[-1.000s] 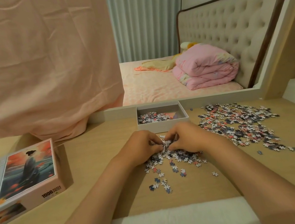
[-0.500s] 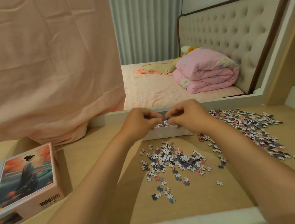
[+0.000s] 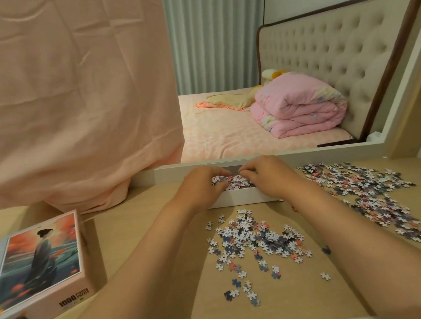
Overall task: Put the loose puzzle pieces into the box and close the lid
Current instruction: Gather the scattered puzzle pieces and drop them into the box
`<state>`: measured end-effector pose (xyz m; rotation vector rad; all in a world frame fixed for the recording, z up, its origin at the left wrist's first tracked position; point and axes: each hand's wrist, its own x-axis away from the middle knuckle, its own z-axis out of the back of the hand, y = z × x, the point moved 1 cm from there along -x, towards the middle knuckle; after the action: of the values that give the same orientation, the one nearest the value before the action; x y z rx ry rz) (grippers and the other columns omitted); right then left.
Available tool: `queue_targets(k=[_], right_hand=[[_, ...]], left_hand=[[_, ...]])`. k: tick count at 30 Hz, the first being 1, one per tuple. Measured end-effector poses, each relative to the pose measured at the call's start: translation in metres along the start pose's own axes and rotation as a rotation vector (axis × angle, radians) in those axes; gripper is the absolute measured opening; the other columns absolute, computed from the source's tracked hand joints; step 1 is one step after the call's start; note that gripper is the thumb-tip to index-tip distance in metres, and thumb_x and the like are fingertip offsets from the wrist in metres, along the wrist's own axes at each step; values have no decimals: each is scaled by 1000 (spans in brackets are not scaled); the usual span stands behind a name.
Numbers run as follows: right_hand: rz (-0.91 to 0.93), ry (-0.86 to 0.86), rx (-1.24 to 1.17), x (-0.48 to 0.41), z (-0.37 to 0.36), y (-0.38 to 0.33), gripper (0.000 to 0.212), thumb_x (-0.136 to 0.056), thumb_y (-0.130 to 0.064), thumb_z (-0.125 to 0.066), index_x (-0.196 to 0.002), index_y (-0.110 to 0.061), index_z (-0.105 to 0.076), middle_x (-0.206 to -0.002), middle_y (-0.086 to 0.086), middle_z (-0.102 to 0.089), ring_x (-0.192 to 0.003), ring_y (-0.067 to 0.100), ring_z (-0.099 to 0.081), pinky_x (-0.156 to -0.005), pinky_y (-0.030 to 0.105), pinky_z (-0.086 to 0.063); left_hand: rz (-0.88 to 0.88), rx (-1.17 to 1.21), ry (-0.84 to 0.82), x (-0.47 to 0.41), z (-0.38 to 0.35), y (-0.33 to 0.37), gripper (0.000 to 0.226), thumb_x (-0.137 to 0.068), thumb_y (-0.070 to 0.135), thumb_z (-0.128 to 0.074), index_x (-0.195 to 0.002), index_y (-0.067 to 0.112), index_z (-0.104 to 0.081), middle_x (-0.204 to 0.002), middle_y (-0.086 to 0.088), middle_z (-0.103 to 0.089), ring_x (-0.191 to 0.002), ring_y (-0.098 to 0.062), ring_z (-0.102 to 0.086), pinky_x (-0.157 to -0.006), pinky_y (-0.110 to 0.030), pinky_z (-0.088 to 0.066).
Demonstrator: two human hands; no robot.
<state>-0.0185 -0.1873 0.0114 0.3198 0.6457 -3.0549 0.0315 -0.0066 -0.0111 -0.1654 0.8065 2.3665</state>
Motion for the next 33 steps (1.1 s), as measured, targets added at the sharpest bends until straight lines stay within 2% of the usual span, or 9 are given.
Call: queue_targets(k=[4,7,10,13,19,21,24,28,33], right_hand=[[71,88,-2,17,6,-8,21,-97,-29,-59,-111,-28,-74,-107,-6,-69,-95,13,-61,-85,36,-51],[136,29,-67,41,7,-17,21,-96,-27,-61,-114,-27,-73,-104,-10,-65,-80,-2,-53,-79,24,-42],[152,-212,33,59,-11,-21,34,-98,-29,-57,-132,-25,-62,-128,-4,-62,-106,10,-58,-94,29,-45],[169,-345,199,68,-26,-18,44,-101,-29,-48,-145,-25,-47,-145,-2,-45,-133,22,-41,-111,41,-36],[123,-333,31,85,-17,-13,36,-101,-22,-49,-133,-34,-60,-134,-7,-59,-117,15,-56,-100,35,-46],[95,-311,-37,88,-8,-9,40,-98,-32,-55,-138,-37,-54,-140,-8,-55,-121,13,-55,-102,36,-46],[52,-379,115,92,-2,-3,75,-84,-57,-66,-149,-31,-39,-146,-4,-41,-133,19,-42,-108,42,-40],[29,-447,251,95,-13,-8,91,-75,-74,-64,-149,-27,-38,-143,3,-33,-137,25,-29,-109,48,-38],[63,-380,164,87,-24,-15,68,-87,-56,-65,-146,-31,-44,-137,3,-39,-134,24,-36,-105,42,-39]], left_hand=[[-74,-21,196,28,9,0,17,-91,29,-62,-108,32,-67,-97,11,-58,-85,-8,-57,-79,-31,-48],[-29,-7,97,50,14,-1,12,-92,31,-60,-103,33,-64,-93,14,-59,-78,-4,-56,-76,-31,-50],[18,-192,-104,67,6,0,31,-90,48,-56,-117,34,-60,-112,11,-58,-97,-8,-55,-87,-34,-50],[13,-292,-260,80,-7,4,62,-90,61,-49,-142,28,-43,-142,5,-42,-129,-17,-38,-106,-39,-38],[-52,-156,-334,95,-9,22,59,-93,55,-50,-146,30,-42,-147,5,-44,-135,-16,-35,-109,-34,-32],[4,-83,-372,97,-1,25,77,-84,64,-58,-150,31,-34,-150,7,-38,-136,-14,-34,-108,-31,-32],[76,-311,-490,102,4,26,116,-61,85,-60,-154,32,-14,-154,12,-20,-141,-17,-20,-114,-42,-29],[43,-426,-432,99,-6,27,95,-75,79,-53,-151,32,-21,-145,4,-27,-135,-19,-22,-110,-40,-30],[5,-281,-368,91,-16,29,62,-88,59,-55,-142,29,-44,-126,3,-38,-124,-16,-31,-105,-35,-36]])
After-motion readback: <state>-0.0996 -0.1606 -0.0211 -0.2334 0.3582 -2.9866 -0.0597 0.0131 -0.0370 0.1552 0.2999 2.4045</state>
